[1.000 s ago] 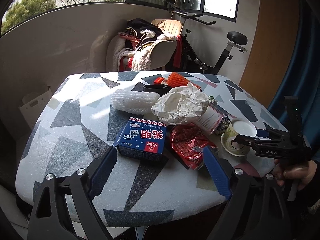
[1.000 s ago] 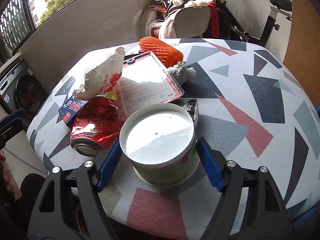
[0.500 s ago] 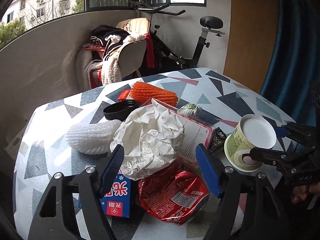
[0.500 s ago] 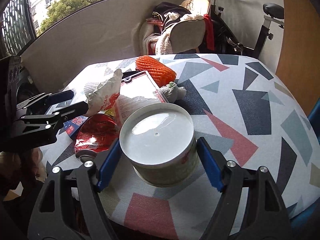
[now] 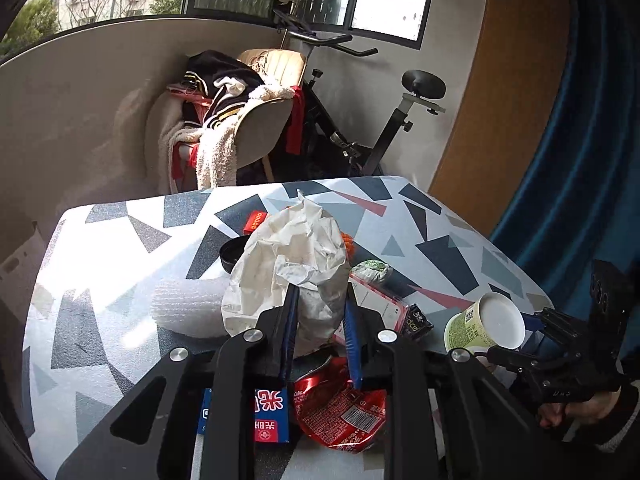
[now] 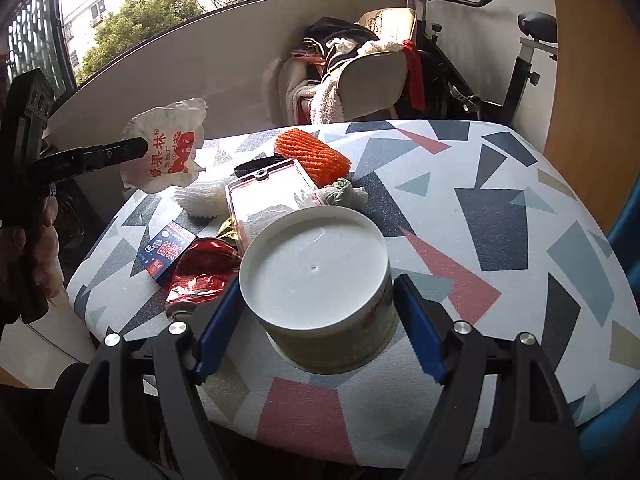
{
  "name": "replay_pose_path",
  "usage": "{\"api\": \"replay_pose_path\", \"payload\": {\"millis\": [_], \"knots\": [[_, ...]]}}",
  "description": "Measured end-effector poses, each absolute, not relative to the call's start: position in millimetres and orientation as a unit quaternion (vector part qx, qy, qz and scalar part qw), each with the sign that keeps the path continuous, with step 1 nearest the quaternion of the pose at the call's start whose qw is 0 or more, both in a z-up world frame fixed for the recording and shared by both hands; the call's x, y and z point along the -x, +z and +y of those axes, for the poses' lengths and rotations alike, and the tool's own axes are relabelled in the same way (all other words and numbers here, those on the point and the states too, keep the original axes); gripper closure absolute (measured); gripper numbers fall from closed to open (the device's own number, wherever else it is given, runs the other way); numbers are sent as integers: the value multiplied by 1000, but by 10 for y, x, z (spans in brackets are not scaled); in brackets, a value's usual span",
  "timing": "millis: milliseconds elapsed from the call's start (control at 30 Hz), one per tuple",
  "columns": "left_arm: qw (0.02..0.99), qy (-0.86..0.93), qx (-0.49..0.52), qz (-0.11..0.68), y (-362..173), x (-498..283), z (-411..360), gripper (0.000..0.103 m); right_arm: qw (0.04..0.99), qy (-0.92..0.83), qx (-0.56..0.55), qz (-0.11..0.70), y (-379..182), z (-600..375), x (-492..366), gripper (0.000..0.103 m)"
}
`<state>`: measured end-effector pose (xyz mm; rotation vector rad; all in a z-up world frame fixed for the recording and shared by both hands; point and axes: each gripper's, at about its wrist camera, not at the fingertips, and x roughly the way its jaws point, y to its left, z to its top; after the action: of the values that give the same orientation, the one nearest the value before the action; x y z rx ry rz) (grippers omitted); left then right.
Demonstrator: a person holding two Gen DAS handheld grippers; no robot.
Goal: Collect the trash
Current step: 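Grasp the crumpled white tissue with the left gripper while the right lifts the tub, then carry tissue and tub over the brown bin and open both grippers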
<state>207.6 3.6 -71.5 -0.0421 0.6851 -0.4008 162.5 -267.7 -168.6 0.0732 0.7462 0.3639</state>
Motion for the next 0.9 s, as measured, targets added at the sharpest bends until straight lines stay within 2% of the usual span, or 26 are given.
{"api": "replay_pose_path", "payload": {"millis": [167,367,700,900], "knots": [[922,-209,39,324,-512,-1700,156,82,915,186,-37,356,-1596,-2626,-1470,27],[912,-252,26,324,-631,-1033,105,82,916,195,-20,350,-1493,-2572,-1216,27],[862,-322,6,392,-1362,-76,-30,81,918,190,-5,348,-1458,-2588,-836,27],[844,-320,10,431,-1809,108,-66,78,914,190,-1,358,-1543,-2553,-684,27]]}}
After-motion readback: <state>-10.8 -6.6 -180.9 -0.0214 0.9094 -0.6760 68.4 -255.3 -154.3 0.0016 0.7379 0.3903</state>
